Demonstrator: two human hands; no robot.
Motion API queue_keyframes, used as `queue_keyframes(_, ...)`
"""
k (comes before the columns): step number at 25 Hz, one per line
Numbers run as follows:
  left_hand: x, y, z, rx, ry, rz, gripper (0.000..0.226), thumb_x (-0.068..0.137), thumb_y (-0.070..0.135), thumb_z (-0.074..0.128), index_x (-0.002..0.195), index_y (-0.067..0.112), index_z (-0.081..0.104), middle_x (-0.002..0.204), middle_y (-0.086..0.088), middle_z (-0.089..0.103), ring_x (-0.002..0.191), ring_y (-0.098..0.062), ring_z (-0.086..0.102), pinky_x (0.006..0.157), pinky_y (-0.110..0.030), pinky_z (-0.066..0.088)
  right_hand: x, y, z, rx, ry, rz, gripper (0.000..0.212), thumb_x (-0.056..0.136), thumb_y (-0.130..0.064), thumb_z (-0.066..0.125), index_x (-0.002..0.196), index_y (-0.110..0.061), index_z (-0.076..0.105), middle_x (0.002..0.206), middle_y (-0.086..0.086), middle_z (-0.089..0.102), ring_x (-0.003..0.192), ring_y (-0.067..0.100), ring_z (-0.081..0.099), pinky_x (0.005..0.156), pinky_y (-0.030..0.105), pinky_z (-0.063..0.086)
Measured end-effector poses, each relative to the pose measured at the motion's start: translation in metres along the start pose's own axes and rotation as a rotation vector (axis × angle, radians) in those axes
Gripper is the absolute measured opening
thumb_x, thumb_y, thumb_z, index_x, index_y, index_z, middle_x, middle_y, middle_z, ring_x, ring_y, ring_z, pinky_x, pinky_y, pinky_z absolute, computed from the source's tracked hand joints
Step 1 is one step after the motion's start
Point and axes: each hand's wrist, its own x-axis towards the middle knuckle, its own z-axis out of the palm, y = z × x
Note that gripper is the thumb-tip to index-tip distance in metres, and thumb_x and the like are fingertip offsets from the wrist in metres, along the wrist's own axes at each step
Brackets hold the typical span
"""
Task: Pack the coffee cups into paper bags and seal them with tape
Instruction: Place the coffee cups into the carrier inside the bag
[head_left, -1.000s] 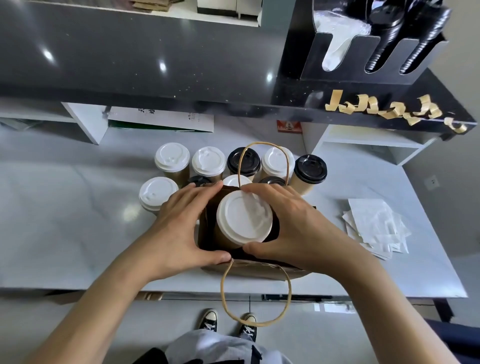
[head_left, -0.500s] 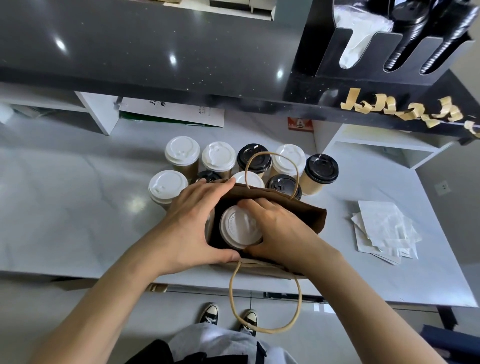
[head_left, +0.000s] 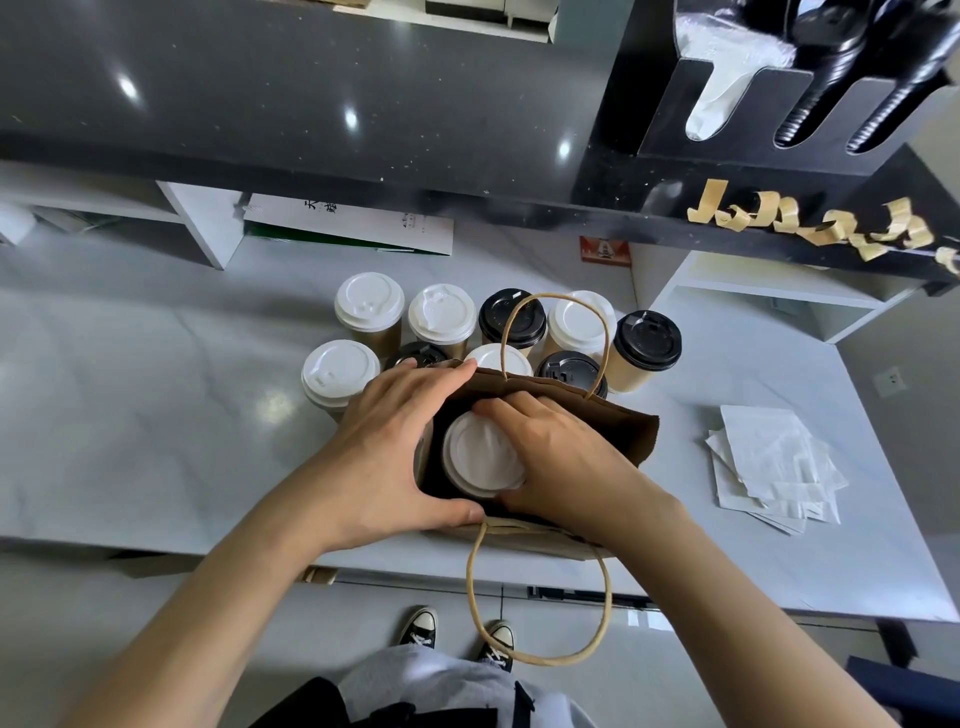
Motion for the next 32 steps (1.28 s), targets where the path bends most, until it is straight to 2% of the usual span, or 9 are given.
queue_keyframes(5, -0.001, -0.002, 0.001, -0.001, 0.017, 0.005, 0.123, 0.062, 0.060, 0.088, 0.158, 0.048, 0.012, 0.150, 0.033, 0.017, 0.149, 0.000, 0.003, 0.125, -0.030, 0.011, 0.001, 0.002, 0.006, 0.018, -0.057, -0.062, 0.081, 0.076, -0.033, 0.083, 0.148, -0.026, 0.047, 0.134, -0.001, 0.057, 0.119, 0.024, 0.055, 0.101, 0.039, 0.046)
queue_keyframes(9, 0.000, -0.003, 0.002, 0.003, 0.015, 0.008, 0.122, 0.063, 0.060, 0.087, 0.157, 0.049, 0.011, 0.142, 0.039, 0.013, 0.148, 0.003, 0.002, 0.121, -0.024, 0.008, 0.004, 0.004, 0.009, -0.026, -0.075, -0.029, 0.081, 0.076, -0.035, 0.083, 0.147, -0.027, 0.046, 0.129, 0.001, 0.058, 0.117, 0.026, 0.058, 0.098, 0.040, 0.048)
queue_keyframes(14, 0.002, -0.003, 0.002, 0.001, 0.011, 0.009, 0.122, 0.063, 0.059, 0.088, 0.158, 0.048, 0.012, 0.151, 0.033, 0.018, 0.150, -0.002, 0.003, 0.124, -0.030, 0.012, 0.014, 0.001, 0.013, -0.059, -0.098, -0.037, 0.076, 0.076, -0.042, 0.083, 0.142, -0.027, 0.048, 0.123, 0.001, 0.059, 0.113, 0.026, 0.060, 0.091, 0.037, 0.048)
queue_keyframes(19, 0.003, -0.003, 0.004, -0.003, 0.009, 0.019, 0.123, 0.061, 0.058, 0.089, 0.158, 0.047, 0.014, 0.145, 0.038, 0.015, 0.149, 0.002, 0.003, 0.119, -0.021, 0.008, 0.019, 0.001, 0.021, -0.066, -0.137, -0.018, 0.063, 0.080, -0.033, 0.081, 0.134, -0.024, 0.050, 0.115, 0.003, 0.057, 0.109, 0.028, 0.060, 0.088, 0.040, 0.051)
queue_keyframes(22, 0.003, -0.004, 0.006, 0.000, 0.010, 0.025, 0.123, 0.057, 0.069, 0.081, 0.158, 0.047, 0.014, 0.148, 0.036, 0.016, 0.149, -0.001, 0.004, 0.118, -0.020, 0.008, 0.022, 0.000, 0.024, -0.068, -0.146, -0.025, 0.062, 0.081, -0.031, 0.080, 0.134, -0.022, 0.048, 0.116, 0.003, 0.056, 0.109, 0.028, 0.058, 0.089, 0.043, 0.053)
queue_keyframes(24, 0.003, -0.006, 0.006, -0.009, 0.014, 0.024, 0.122, 0.055, 0.075, 0.073, 0.157, 0.048, 0.014, 0.149, 0.036, 0.016, 0.149, 0.000, 0.005, 0.119, -0.021, 0.009, 0.022, 0.001, 0.025, -0.040, -0.145, -0.017, 0.063, 0.081, -0.030, 0.080, 0.134, -0.022, 0.048, 0.118, 0.003, 0.056, 0.110, 0.028, 0.057, 0.090, 0.044, 0.052)
queue_keyframes(28, 0.003, -0.005, 0.007, -0.020, 0.020, 0.015, 0.121, 0.054, 0.077, 0.071, 0.157, 0.049, 0.012, 0.154, 0.033, 0.017, 0.150, -0.001, 0.006, 0.123, -0.028, 0.013, 0.020, 0.004, 0.027, -0.033, -0.154, -0.022, 0.070, 0.082, -0.031, 0.080, 0.142, -0.022, 0.044, 0.124, 0.004, 0.053, 0.113, 0.027, 0.055, 0.094, 0.040, 0.049)
queue_keyframes(32, 0.004, -0.005, 0.007, -0.041, 0.024, 0.003, 0.121, 0.054, 0.077, 0.071, 0.156, 0.050, 0.012, 0.155, 0.033, 0.016, 0.150, -0.001, 0.007, 0.125, -0.037, 0.019, 0.015, 0.004, 0.019, -0.031, -0.169, 0.001, 0.082, 0.082, -0.047, 0.079, 0.150, -0.030, 0.038, 0.133, 0.003, 0.049, 0.121, 0.028, 0.052, 0.101, 0.043, 0.047)
